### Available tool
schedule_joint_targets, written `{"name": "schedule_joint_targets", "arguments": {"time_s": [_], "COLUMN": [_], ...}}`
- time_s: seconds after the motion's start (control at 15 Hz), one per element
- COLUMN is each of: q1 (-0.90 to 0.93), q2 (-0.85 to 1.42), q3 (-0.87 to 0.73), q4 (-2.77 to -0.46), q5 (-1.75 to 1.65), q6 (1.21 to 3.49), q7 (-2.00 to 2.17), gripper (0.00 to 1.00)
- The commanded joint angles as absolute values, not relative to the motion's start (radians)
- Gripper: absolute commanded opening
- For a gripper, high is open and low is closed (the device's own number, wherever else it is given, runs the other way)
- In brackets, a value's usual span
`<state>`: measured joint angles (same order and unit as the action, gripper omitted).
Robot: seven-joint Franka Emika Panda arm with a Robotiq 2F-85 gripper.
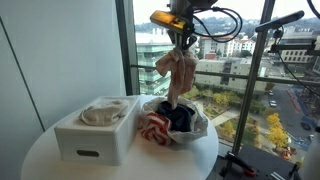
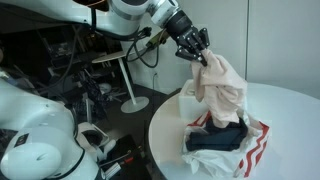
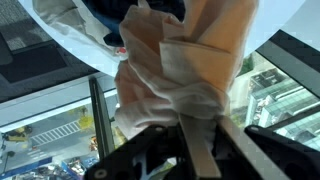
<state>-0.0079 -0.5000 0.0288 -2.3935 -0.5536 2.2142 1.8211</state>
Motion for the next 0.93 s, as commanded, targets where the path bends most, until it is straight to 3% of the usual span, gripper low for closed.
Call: {"name": "schedule_joint_targets", "arguments": {"time_s": [0.0, 0.47, 0.87], "q1": [-0.055, -0.048, -0.086], "q2": [-0.404, -0.148, 0.064], "q3": [0.011, -0.031, -0.056], "q4": [-2.389, -2.325, -2.218], "q5": [-0.456, -0.132, -0.106], "q6": [2.31, 2.398, 2.353], "q7": [1.73, 1.458, 1.437], "gripper": [0.04, 0.04, 0.04]}}
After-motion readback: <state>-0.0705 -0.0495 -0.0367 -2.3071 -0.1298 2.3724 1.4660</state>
